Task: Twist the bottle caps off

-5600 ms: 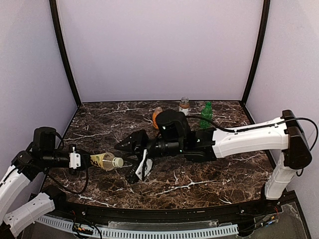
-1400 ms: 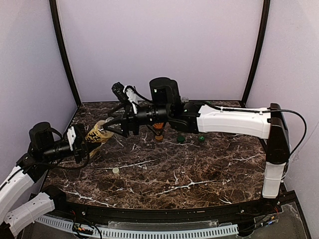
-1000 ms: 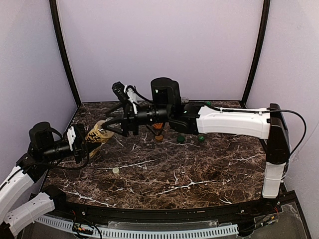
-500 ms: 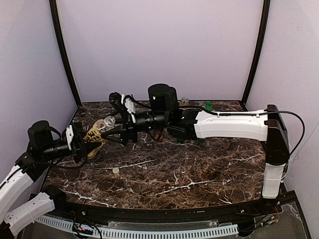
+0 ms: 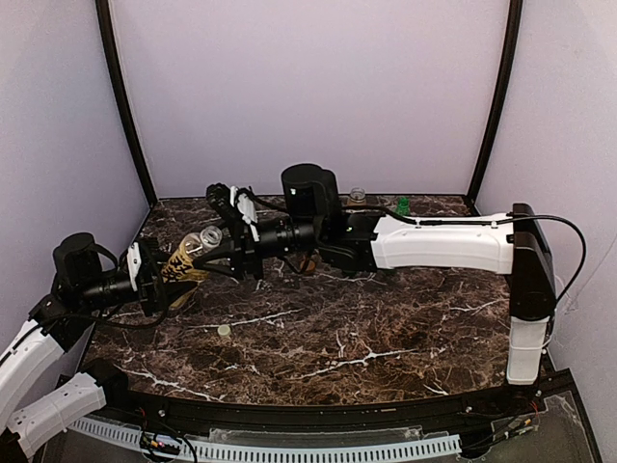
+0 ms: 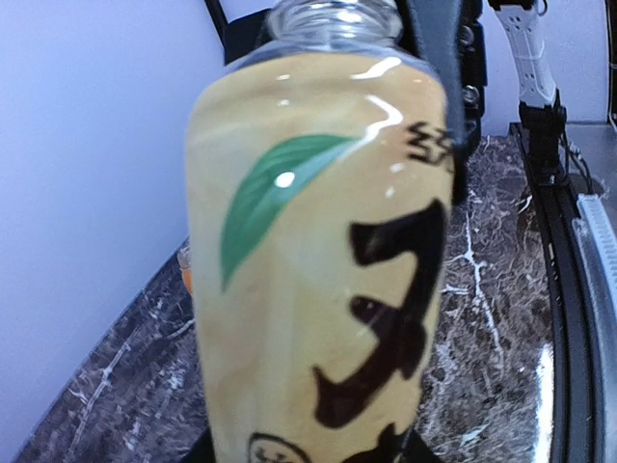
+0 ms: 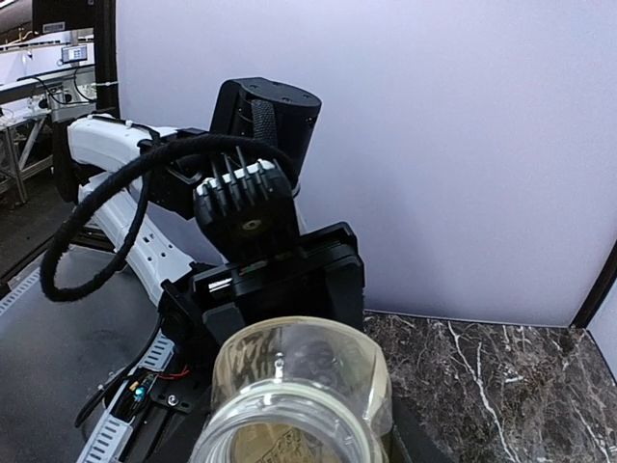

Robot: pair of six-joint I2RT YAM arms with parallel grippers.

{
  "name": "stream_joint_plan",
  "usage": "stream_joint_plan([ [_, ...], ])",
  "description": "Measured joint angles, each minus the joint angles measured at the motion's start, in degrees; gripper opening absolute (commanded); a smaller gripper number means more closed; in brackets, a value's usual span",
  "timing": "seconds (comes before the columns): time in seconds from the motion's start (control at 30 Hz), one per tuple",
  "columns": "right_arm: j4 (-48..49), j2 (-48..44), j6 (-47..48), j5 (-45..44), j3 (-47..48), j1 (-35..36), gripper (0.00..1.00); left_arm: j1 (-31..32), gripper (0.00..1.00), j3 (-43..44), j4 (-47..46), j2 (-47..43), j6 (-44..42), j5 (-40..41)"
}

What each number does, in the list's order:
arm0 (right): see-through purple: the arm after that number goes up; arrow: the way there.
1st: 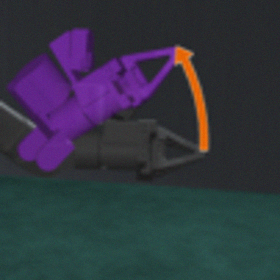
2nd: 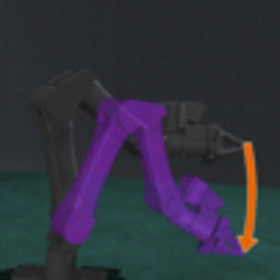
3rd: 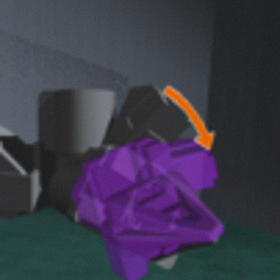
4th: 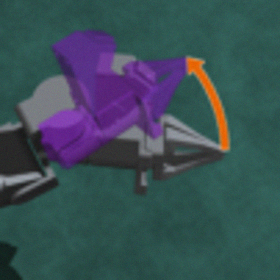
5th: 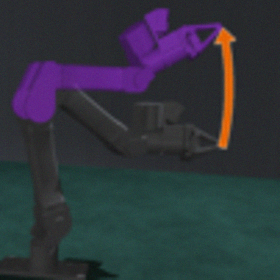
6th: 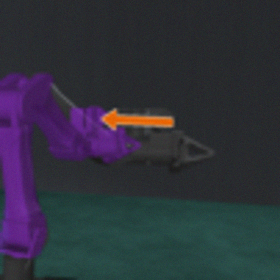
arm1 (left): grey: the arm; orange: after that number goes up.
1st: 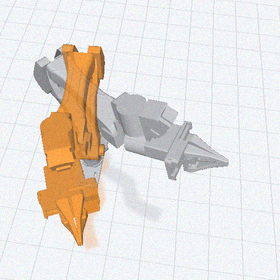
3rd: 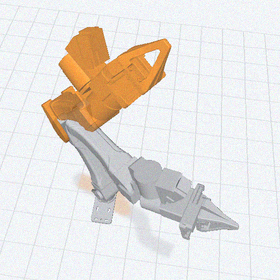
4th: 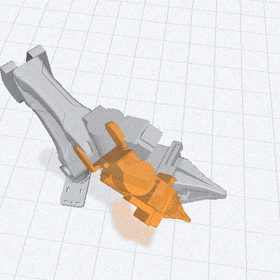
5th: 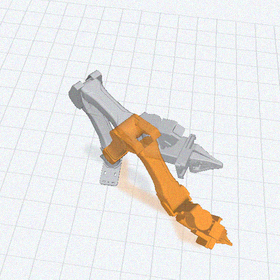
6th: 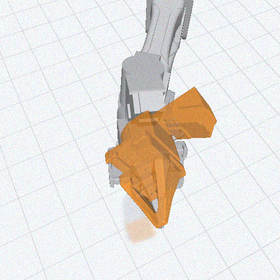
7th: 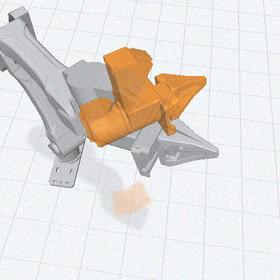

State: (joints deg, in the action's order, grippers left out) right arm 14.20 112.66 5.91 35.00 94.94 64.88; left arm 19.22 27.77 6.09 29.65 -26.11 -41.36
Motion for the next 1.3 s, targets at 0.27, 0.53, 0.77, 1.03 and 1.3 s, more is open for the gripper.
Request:
stream_joint_plan([
  [0.27,-0.5,-0.4,-0.6,-0.1,0.0,0.0,0.13,0.0,0.98,0.0,0.3,-0.7,-1.6,-0.6],
  [0.53,-8.2,-3.4,-3.1,-4.8,0.0,-1.6,0.09,0.0,0.99,-0.1,0.5,-2.2,-1.7,2.2],
  [0.77,-25.4,-10.3,-8.4,-19.1,-0.1,-8.0,0.09,-0.7,0.99,-2.0,-2.2,-4.3,-1.0,10.5],
  [1.03,-42.6,-25.4,-16.3,-36.2,-8.2,-19.7,0.06,-2.2,0.99,-5.4,-4.5,-6.1,1.5,11.8],
  [1.3,-49.0,-32.9,-21.0,-48.4,-22.8,-39.0,0.11,-5.5,0.99,-8.4,-5.0,-8.2,7.0,12.3],
])
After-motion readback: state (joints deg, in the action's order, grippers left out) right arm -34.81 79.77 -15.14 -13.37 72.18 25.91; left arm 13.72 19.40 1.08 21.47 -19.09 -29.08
